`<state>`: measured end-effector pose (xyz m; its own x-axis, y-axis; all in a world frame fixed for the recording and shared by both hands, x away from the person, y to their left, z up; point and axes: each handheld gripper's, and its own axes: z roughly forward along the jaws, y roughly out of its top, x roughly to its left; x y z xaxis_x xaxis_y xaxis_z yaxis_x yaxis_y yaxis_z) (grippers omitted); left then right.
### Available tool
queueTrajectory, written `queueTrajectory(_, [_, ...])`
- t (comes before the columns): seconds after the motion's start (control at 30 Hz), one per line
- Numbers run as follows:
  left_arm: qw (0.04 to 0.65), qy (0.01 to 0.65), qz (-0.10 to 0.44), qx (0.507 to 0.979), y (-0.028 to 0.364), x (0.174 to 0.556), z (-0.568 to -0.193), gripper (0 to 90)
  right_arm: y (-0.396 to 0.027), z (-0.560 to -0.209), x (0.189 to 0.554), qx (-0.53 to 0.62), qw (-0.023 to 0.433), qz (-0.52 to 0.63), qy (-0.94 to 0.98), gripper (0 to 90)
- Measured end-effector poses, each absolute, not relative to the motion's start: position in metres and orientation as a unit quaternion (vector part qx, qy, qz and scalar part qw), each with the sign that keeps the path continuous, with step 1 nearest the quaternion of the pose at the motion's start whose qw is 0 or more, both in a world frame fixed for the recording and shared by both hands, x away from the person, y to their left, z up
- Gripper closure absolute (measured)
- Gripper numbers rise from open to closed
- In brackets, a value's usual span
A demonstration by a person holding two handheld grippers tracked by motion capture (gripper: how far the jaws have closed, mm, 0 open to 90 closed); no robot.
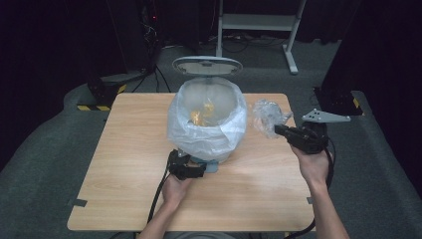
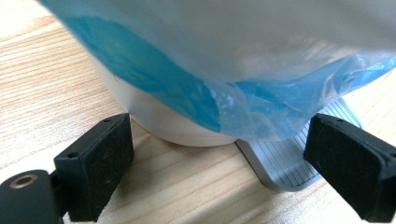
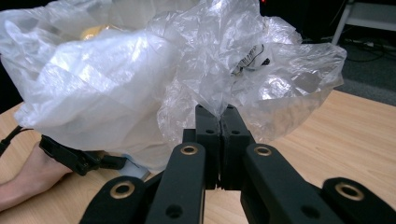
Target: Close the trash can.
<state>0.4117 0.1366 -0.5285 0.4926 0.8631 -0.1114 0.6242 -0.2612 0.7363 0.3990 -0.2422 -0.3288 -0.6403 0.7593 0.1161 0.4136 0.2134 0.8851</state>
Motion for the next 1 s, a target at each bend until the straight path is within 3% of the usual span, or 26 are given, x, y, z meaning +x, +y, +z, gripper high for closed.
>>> queueTrajectory(1.0, [0.376, 0.478, 0.159, 0.778, 0.137, 0.412, -0.529, 8.4, -0.214, -0.291, 0.41, 0.336, 0.162, 0.516, 0.771, 88.7])
